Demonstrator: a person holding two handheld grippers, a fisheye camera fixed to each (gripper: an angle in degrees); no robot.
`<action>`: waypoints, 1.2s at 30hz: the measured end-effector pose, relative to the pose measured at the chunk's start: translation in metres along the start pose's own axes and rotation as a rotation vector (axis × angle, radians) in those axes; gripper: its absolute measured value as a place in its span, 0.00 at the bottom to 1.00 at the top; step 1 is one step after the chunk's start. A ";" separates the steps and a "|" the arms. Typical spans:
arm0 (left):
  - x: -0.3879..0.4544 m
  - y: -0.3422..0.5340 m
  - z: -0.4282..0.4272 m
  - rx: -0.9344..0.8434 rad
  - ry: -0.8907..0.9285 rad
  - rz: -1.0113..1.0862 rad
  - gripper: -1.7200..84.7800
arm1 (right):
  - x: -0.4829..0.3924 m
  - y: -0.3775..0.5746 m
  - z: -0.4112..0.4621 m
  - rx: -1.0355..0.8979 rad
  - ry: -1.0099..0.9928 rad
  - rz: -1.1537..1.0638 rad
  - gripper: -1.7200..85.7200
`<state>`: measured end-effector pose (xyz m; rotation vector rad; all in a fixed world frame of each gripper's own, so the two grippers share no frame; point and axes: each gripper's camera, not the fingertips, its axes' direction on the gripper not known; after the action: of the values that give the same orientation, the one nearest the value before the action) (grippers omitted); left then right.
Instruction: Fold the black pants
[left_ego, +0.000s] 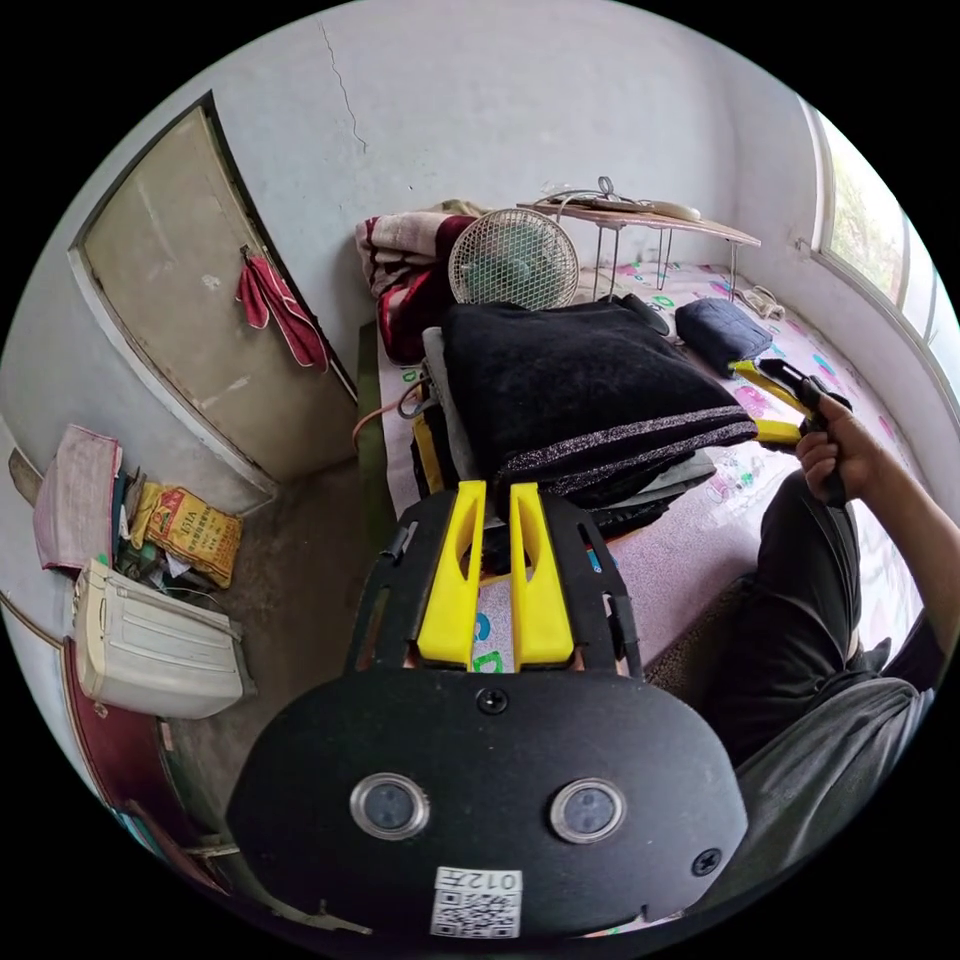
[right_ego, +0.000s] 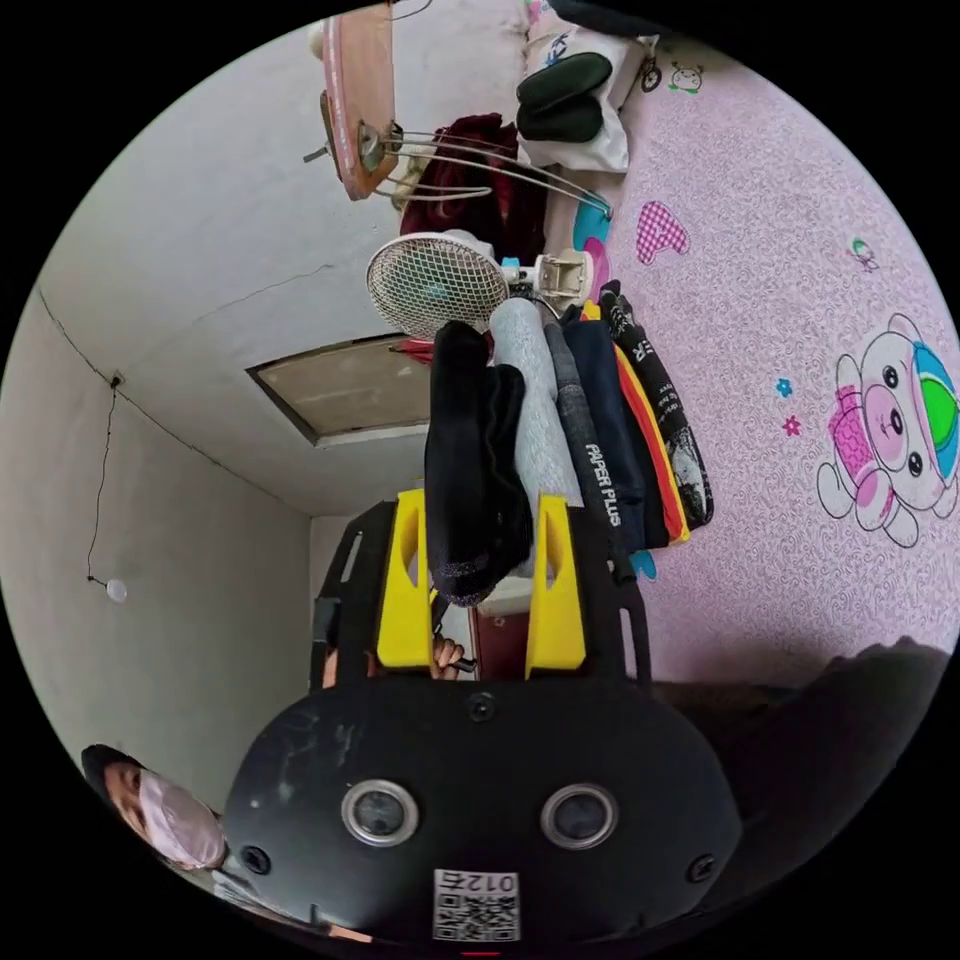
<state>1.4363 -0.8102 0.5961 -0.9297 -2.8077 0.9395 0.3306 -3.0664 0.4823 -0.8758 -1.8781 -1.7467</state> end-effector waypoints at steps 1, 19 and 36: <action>-0.002 0.001 0.004 0.000 0.002 -0.002 0.05 | -0.005 0.001 0.019 -0.020 0.006 -0.015 0.15; -0.118 0.086 0.059 0.264 0.086 -0.263 0.04 | -0.002 0.118 0.153 0.113 0.080 -0.097 0.02; 0.318 -0.049 0.164 0.691 0.918 0.552 0.03 | -0.308 0.360 0.162 0.888 1.159 -1.050 0.01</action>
<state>1.1143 -0.7537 0.4428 -1.4957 -1.3630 1.0309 0.8173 -2.9518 0.5105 1.3567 -1.8519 -1.0233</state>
